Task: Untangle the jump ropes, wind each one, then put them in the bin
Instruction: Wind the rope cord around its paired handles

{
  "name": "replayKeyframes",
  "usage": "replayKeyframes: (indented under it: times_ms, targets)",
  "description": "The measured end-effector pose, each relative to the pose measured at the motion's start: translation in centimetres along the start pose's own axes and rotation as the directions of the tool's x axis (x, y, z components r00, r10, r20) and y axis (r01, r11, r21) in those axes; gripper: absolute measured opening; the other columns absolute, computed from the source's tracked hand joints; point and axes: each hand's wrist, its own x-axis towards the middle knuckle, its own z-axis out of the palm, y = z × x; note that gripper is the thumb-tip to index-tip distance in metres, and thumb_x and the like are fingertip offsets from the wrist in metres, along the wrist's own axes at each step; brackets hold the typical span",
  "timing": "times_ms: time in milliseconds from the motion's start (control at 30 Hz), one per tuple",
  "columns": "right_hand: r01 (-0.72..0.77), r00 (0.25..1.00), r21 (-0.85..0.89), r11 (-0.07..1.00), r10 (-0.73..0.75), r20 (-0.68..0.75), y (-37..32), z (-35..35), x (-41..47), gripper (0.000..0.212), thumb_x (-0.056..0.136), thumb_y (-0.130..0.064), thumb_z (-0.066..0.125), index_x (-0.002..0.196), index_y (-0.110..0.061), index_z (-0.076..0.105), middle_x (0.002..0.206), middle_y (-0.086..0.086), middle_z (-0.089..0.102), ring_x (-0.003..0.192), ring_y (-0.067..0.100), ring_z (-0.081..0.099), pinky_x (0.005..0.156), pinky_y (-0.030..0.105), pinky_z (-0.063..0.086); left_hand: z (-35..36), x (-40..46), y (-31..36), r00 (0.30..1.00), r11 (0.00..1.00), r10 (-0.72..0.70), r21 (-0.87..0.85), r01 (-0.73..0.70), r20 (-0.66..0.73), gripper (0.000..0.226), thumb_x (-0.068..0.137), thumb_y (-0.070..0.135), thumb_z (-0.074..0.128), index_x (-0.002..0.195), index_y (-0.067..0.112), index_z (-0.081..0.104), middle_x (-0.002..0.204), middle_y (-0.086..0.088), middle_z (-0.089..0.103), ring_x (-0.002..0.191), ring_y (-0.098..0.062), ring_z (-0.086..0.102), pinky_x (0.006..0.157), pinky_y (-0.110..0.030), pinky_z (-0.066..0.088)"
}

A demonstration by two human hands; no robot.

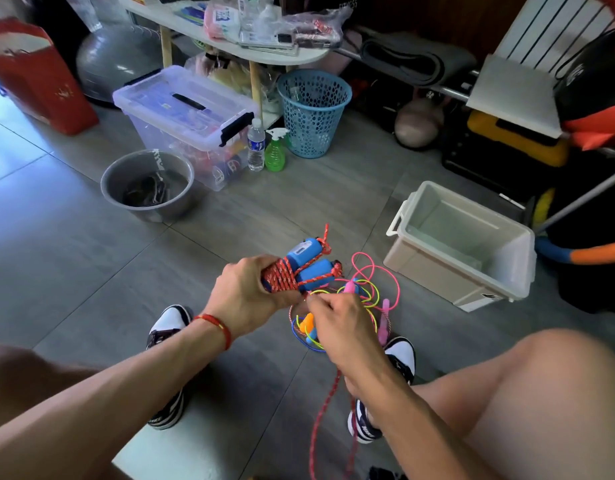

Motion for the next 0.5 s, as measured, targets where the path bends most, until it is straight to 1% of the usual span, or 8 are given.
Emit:
replayKeyframes:
  times_ms: [33, 67, 133, 233, 300, 400, 433, 500]
  targets:
    - [-0.032, 0.999, 0.093, 0.995, 0.034, -0.016, -0.2, -0.1, 0.3, 0.043, 0.099, -0.030, 0.053, 0.067, -0.005, 0.064, 0.068, 0.016, 0.061, 0.076, 0.026, 0.051, 0.085, 0.040, 0.024, 0.3, -0.3, 0.3, 0.998, 0.999, 0.033, 0.037, -0.031, -0.046, 0.047, 0.063, 0.062, 0.084, 0.100, 0.038, 0.069, 0.069, 0.012, 0.064, 0.067, -0.010, 0.057, 0.062, -0.028, 0.045]
    - [-0.058, 0.998, 0.199, 0.978, 0.061, -0.010, -0.6, -0.2, 0.5, 0.047, 0.097, -0.038, 0.055, 0.068, -0.002, 0.058, 0.071, 0.024, 0.055, 0.070, 0.028, 0.046, 0.077, 0.042, 0.026, 0.5, -0.5, 0.5, 0.994, 0.996, 0.057, 0.070, -0.051, -0.091, 0.053, 0.062, 0.068, 0.080, 0.107, 0.044, 0.066, 0.070, 0.014, 0.064, 0.068, -0.010, 0.056, 0.063, -0.029, 0.044]
    - [-0.139, 0.989, 0.344, 0.929, 0.151, -0.007, -1.2, 0.0, 1.1, 0.045, 0.090, -0.050, 0.059, 0.066, -0.012, 0.054, 0.068, 0.017, 0.047, 0.053, 0.023, 0.034, 0.056, 0.039, 0.025, 1.0, -0.8, 0.7, 0.974, 0.985, 0.124, 0.143, -0.098, -0.189, 0.061, 0.065, 0.077, 0.070, 0.117, 0.047, 0.062, 0.081, 0.016, 0.067, 0.072, -0.010, 0.057, 0.065, -0.031, 0.045]
    - [-0.172, 0.982, 0.421, 0.891, 0.189, 0.003, -1.8, 0.7, 1.9, 0.047, 0.084, -0.059, 0.065, 0.069, -0.015, 0.062, 0.063, 0.006, 0.047, 0.051, 0.016, 0.034, 0.051, 0.031, 0.024, 1.6, -0.7, -0.2, 0.888, 0.904, 0.359, 0.345, -0.253, -0.288, 0.062, 0.080, 0.072, 0.052, 0.127, 0.033, 0.061, 0.097, 0.012, 0.072, 0.080, -0.021, 0.066, 0.065, -0.034, 0.048]
    - [-0.175, 0.979, 0.474, 0.863, 0.203, -0.008, -2.7, 1.1, 2.0, 0.050, 0.084, -0.060, 0.070, 0.070, -0.013, 0.068, 0.052, -0.004, 0.050, 0.045, 0.011, 0.039, 0.049, 0.027, 0.030, 1.7, -0.7, -0.8, 0.817, 0.840, 0.478, 0.440, -0.318, -0.323, 0.055, 0.090, 0.057, 0.056, 0.135, 0.026, 0.059, 0.107, 0.011, 0.071, 0.081, -0.023, 0.064, 0.065, -0.036, 0.045]
    - [-0.110, 0.983, 0.491, 0.864, 0.166, -0.072, -3.3, 1.9, 2.1, 0.057, 0.078, -0.067, 0.073, 0.066, -0.012, 0.069, 0.047, -0.009, 0.054, 0.046, 0.010, 0.048, 0.056, 0.029, 0.041, 1.7, -1.0, -0.7, 0.727, 0.789, 0.585, 0.459, -0.409, -0.358, 0.045, 0.094, 0.030, 0.068, 0.138, 0.024, 0.060, 0.123, 0.012, 0.067, 0.086, -0.022, 0.061, 0.074, -0.041, 0.044]
    - [-0.083, 0.985, 0.491, 0.867, 0.147, -0.092, -3.4, 2.0, 2.2, 0.063, 0.074, -0.071, 0.073, 0.067, -0.009, 0.070, 0.050, -0.005, 0.056, 0.049, 0.014, 0.049, 0.057, 0.033, 0.043, 1.6, -1.3, -0.7, 0.717, 0.787, 0.597, 0.438, -0.435, -0.359, 0.046, 0.094, 0.031, 0.068, 0.139, 0.025, 0.059, 0.129, 0.013, 0.065, 0.090, -0.022, 0.061, 0.078, -0.041, 0.044]
    - [-0.033, 0.988, 0.447, 0.894, 0.096, -0.119, -3.2, 1.9, 2.4, 0.067, 0.071, -0.075, 0.074, 0.070, -0.008, 0.072, 0.056, 0.004, 0.062, 0.055, 0.020, 0.054, 0.058, 0.043, 0.049, 1.1, -1.5, -0.6, 0.760, 0.815, 0.567, 0.348, -0.463, -0.317, 0.058, 0.089, 0.044, 0.068, 0.144, 0.030, 0.054, 0.138, 0.018, 0.059, 0.097, -0.018, 0.058, 0.082, -0.040, 0.043]
